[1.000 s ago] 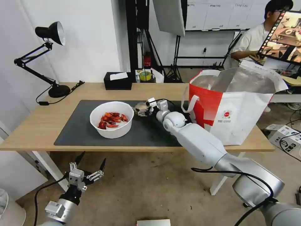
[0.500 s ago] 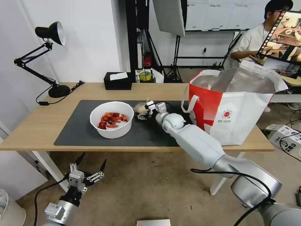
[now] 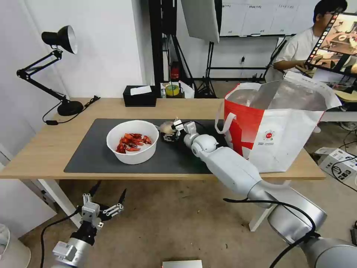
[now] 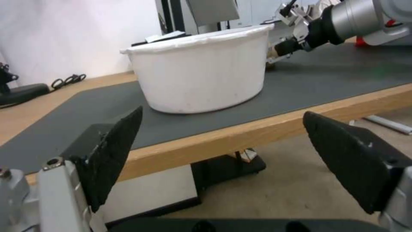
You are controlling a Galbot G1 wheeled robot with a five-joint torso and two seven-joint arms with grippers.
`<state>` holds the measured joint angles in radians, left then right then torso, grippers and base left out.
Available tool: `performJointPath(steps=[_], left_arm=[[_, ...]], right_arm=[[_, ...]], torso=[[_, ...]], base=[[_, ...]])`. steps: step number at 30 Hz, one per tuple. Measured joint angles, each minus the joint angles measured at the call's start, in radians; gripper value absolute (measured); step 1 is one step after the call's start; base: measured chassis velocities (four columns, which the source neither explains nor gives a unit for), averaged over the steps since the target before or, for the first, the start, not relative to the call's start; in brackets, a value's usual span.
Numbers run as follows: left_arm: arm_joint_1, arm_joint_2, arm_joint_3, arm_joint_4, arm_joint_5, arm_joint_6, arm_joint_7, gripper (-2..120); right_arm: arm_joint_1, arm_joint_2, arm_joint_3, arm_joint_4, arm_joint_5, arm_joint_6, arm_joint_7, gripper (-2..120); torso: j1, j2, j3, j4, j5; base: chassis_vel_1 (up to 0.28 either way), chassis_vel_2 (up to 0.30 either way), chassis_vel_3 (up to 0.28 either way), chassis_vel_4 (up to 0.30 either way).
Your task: Pick up the trash from the table and place it into the takeout bag.
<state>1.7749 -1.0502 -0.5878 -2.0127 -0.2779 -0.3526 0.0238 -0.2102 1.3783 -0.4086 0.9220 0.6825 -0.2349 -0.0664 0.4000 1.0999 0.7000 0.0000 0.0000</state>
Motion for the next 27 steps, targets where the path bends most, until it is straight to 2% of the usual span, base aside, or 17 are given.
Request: performJointPath(steps=[4, 5, 7, 8, 9, 10, 14, 17, 18, 21, 22, 27], left_arm=[[0.000, 0.000, 0.001, 0.001, 0.000, -0.001, 0.000, 100], [0.000, 0.000, 0.001, 0.001, 0.000, -0.002, 0.000, 100], [0.000, 0.000, 0.001, 0.002, 0.002, -0.003, 0.000, 100], [0.000, 0.000, 0.001, 0.002, 0.002, -0.003, 0.000, 100], [0.000, 0.000, 0.002, 0.003, 0.003, -0.003, 0.000, 100], [-0.001, -0.001, 0.005, 0.003, 0.007, -0.004, 0.000, 100], [-0.005, -0.002, 0.012, 0.004, 0.012, -0.004, -0.001, 100], [-0.009, 0.001, 0.013, 0.010, 0.012, -0.004, -0.002, 100], [-0.009, 0.001, 0.013, 0.010, 0.012, -0.004, -0.002, 100], [-0.008, 0.003, 0.009, 0.011, 0.012, -0.005, -0.003, 100], [-0.008, 0.003, 0.009, 0.011, 0.012, -0.005, -0.003, 100], [-0.003, -0.004, 0.010, 0.009, 0.015, -0.007, -0.003, 100]], right_arm=[[-0.004, -0.006, 0.005, 0.010, 0.007, 0.001, 0.008, 56], [-0.013, -0.021, 0.010, 0.037, 0.016, 0.005, 0.017, 46], [-0.024, -0.047, 0.011, 0.082, 0.028, 0.007, 0.028, 37], [-0.024, -0.047, 0.011, 0.082, 0.028, 0.007, 0.028, 37], [-0.029, -0.056, 0.010, 0.096, 0.031, 0.007, 0.033, 34], [-0.038, -0.072, 0.010, 0.122, 0.032, 0.012, 0.043, 26], [-0.059, -0.095, 0.017, 0.164, 0.016, 0.043, 0.059, 18], [-0.112, -0.124, 0.054, 0.233, -0.068, 0.187, 0.097, 10], [-0.112, -0.124, 0.054, 0.233, -0.068, 0.187, 0.097, 10], [-0.184, -0.156, 0.100, 0.347, -0.182, 0.307, 0.159, 9], [-0.184, -0.156, 0.100, 0.347, -0.182, 0.307, 0.159, 9], [-0.267, -0.194, 0.153, 0.519, -0.328, 0.376, 0.256, 8]], torso=[[0.000, 0.000, 0.000, 0.0000, 0.0000], [0.000, 0.000, 0.000, 0.0000, 0.0000], [0.000, 0.000, 0.000, -0.0001, 0.0000], [0.000, 0.000, 0.000, -0.0001, 0.0000], [0.000, 0.000, 0.000, -0.0001, 0.0000], [0.000, 0.000, 0.000, -0.0001, 0.0000], [0.000, 0.000, 0.000, 0.0000, 0.0001], [0.000, 0.000, 0.000, -0.0001, 0.0001], [0.000, 0.000, 0.000, -0.0001, 0.0001], [0.000, 0.000, 0.000, -0.0002, 0.0002], [0.000, 0.000, 0.000, -0.0002, 0.0002], [0.000, 0.000, 0.000, 0.0000, 0.0000]], base=[[0.000, 0.000, 0.000, 0.000], [0.000, 0.000, 0.000, 0.000], [0.000, 0.000, 0.000, 0.000], [0.000, 0.000, 0.000, 0.000], [0.000, 0.000, 0.000, 0.000], [0.000, 0.000, 0.000, 0.000], [0.000, 0.000, 0.000, 0.000], [0.000, 0.000, 0.000, 0.000], [0.000, 0.000, 0.000, 0.000], [0.000, 0.000, 0.000, 0.000], [0.000, 0.000, 0.000, 0.000], [0.000, 0.000, 0.000, 0.000]])
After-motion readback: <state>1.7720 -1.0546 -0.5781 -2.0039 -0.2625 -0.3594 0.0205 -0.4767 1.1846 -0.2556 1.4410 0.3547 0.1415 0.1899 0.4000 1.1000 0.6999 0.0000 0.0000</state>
